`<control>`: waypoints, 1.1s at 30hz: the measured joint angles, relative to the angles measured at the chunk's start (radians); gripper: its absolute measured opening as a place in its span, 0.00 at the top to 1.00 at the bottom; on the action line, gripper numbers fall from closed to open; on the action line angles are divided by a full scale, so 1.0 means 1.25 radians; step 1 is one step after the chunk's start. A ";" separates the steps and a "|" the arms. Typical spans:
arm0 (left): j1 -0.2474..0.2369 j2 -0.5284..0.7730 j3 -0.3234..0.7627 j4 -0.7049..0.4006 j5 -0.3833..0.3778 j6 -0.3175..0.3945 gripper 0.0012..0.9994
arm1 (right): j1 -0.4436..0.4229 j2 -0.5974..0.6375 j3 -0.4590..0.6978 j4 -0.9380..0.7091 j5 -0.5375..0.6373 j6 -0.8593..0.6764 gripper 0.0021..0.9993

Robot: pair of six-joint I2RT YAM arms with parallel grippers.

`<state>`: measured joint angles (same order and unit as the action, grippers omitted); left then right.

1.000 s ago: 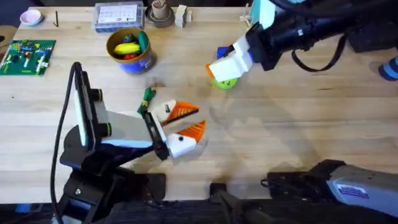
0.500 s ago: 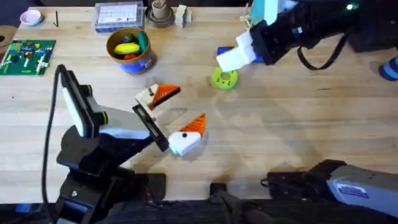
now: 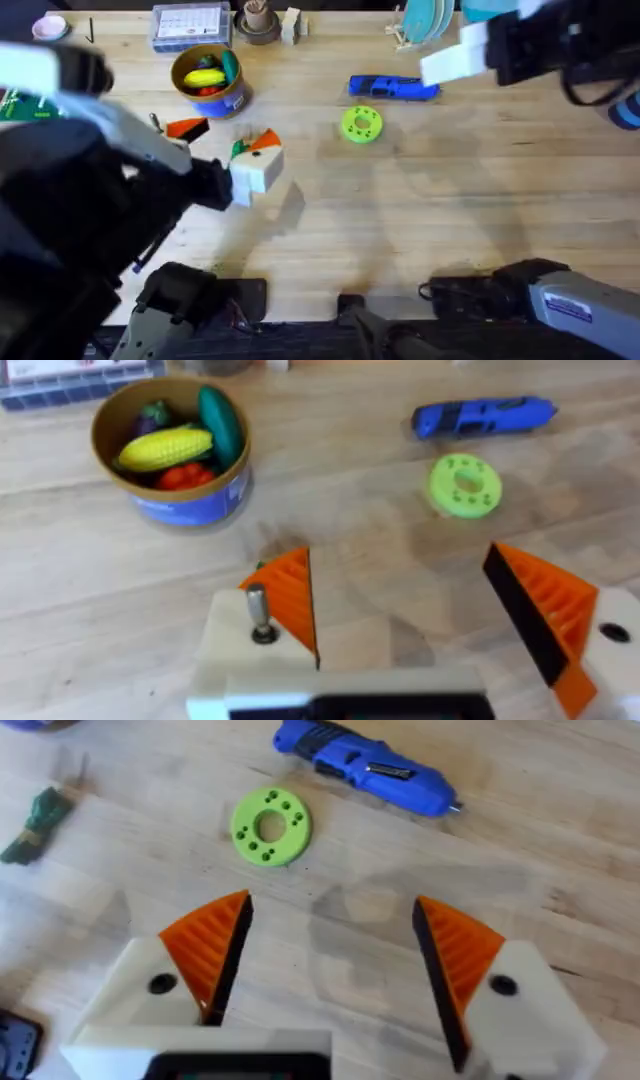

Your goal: Pick up the gripper from the table and insert it into the empty holder that is missing its gripper. Then pick up a screw, insert it into the mounting hole, and use the screwdriver to tighten it. Finally, clean up the table by picking up the vegetable and placing it into the bucket.

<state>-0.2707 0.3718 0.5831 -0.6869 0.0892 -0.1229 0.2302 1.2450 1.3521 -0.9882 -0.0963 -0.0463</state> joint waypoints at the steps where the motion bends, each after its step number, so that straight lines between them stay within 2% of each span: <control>1: 0.000 0.044 0.029 -0.022 -0.015 0.003 0.01 | -0.021 -0.014 0.000 -0.007 0.001 0.002 0.01; 7: 0.000 0.260 0.132 -0.047 -0.057 0.014 0.01 | -0.139 -0.083 0.000 -0.045 0.003 0.002 0.01; 11: 0.000 0.348 0.143 -0.054 -0.071 0.015 0.01 | -0.196 -0.119 0.000 -0.057 0.003 0.002 0.01; 14: 0.000 0.393 0.143 -0.091 -0.108 0.015 0.01 | -0.219 -0.139 0.000 -0.057 0.003 0.002 0.01; 17: 0.004 0.446 0.143 -0.105 -0.156 0.003 0.01 | -0.225 -0.150 0.000 -0.057 0.005 0.002 0.01; 22: 0.032 0.563 0.143 -0.052 -0.192 -0.029 0.01 | -0.225 -0.152 0.000 -0.059 0.005 0.002 0.01; 31: 0.044 0.809 0.143 0.003 -0.209 -0.040 0.01 | -0.225 -0.151 0.000 -0.072 0.005 0.002 0.01; 33: 0.044 0.843 0.144 0.003 -0.202 -0.042 0.07 | -0.225 -0.151 0.000 -0.073 0.005 0.002 0.01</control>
<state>-0.2161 1.4254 0.7633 -0.6830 -0.1629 -0.1750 -0.0509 1.0557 1.3524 -1.0790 -0.0906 -0.0437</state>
